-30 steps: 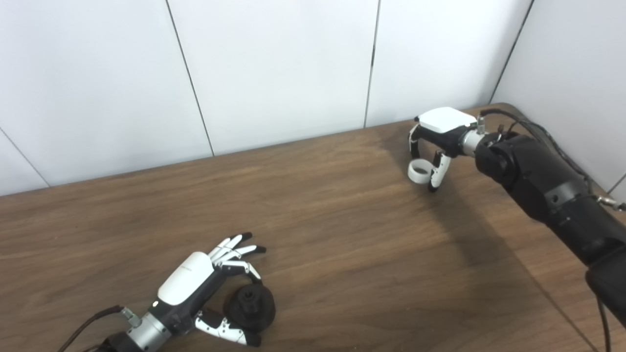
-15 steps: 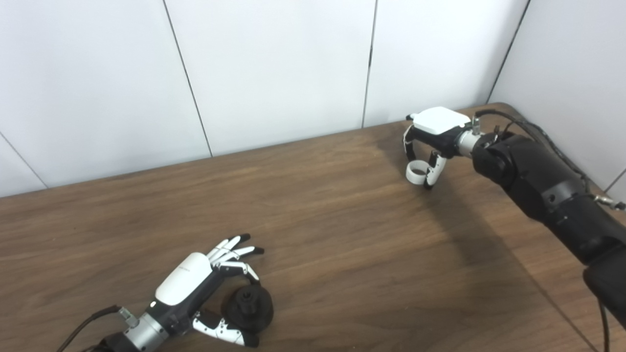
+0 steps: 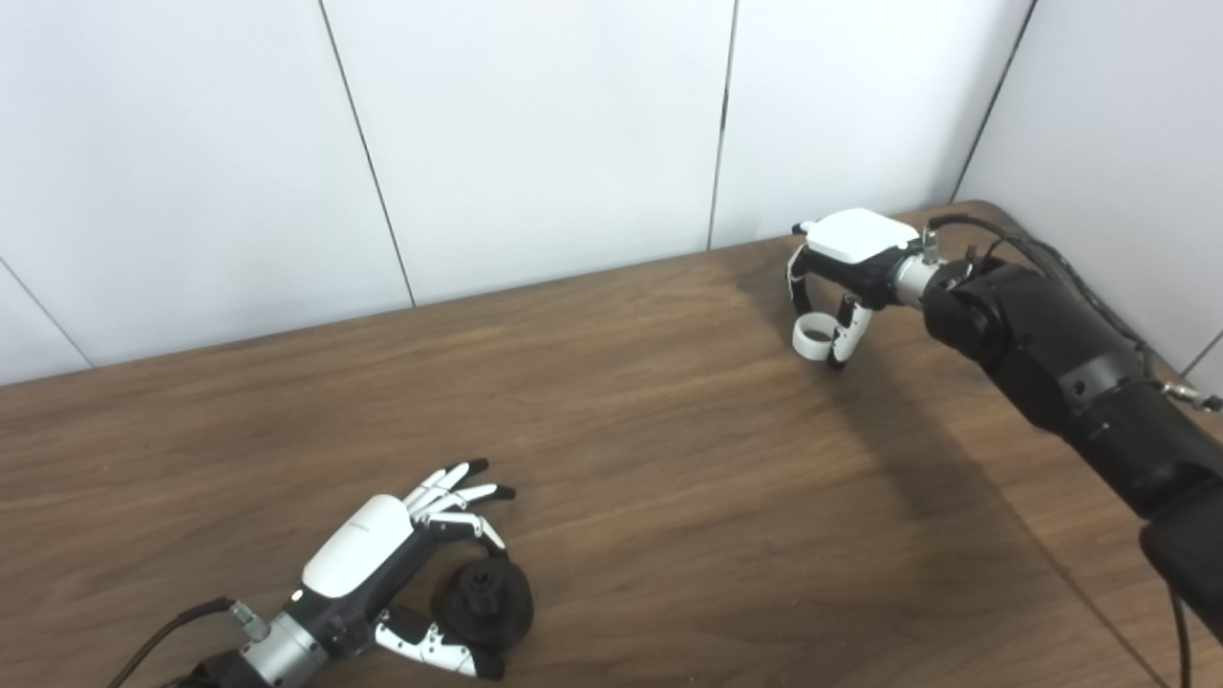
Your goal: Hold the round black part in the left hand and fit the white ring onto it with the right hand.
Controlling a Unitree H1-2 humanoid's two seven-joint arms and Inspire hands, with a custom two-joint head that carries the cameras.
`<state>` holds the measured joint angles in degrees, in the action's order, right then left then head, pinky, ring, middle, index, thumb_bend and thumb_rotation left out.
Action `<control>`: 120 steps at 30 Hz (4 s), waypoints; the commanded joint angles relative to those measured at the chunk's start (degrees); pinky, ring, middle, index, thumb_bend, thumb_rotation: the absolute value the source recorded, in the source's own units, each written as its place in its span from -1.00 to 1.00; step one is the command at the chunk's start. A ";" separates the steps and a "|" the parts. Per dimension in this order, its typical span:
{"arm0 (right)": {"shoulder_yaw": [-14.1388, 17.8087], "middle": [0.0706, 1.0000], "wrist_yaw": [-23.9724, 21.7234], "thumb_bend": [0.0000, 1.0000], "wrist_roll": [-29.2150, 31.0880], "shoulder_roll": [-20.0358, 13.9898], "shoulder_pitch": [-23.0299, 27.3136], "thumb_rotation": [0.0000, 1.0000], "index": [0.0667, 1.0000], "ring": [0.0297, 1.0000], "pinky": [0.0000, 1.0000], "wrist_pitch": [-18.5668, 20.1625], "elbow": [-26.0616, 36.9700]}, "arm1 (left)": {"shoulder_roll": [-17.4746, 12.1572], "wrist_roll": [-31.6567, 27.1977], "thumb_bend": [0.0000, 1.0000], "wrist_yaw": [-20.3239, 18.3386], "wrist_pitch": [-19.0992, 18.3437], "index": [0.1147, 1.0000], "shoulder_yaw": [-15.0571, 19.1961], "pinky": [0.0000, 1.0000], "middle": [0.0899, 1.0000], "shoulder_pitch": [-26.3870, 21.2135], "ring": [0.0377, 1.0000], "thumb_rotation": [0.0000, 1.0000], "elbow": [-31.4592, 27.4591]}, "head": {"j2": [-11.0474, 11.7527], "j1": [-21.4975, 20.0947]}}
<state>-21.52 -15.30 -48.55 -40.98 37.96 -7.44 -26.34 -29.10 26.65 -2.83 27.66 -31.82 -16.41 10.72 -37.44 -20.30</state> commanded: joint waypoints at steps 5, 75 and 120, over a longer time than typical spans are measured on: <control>0.83 0.58 1.13 0.05 -0.40 -0.59 1.38 -0.73 -0.11 1.00 1.00 -0.75 4.93 | -0.64 2.37 0.05 -2.29 -0.75 -0.17 -1.32 1.00 0.74 0.41 1.00 -0.88 2.31 | 0.00 0.15; -2.29 0.80 -23.50 0.05 21.55 18.97 -2.83 -0.72 -0.12 1.00 1.00 -5.64 48.91 | 8.22 8.95 0.05 -5.67 -4.93 -0.17 4.31 1.00 0.72 0.84 1.00 -0.87 0.02 | -4.95 21.66; -2.33 0.78 -22.02 0.05 18.04 19.31 -4.38 -0.72 -0.11 1.00 1.00 -11.76 38.85 | 8.18 8.10 0.05 -9.23 -9.06 -0.17 4.39 1.00 0.72 2.19 1.00 -0.88 -7.27 | -6.67 23.68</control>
<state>-24.87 -38.58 -31.17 -21.20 30.98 -18.46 11.89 -21.09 33.78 -9.71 18.61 -26.58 -14.70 4.37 -44.03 3.34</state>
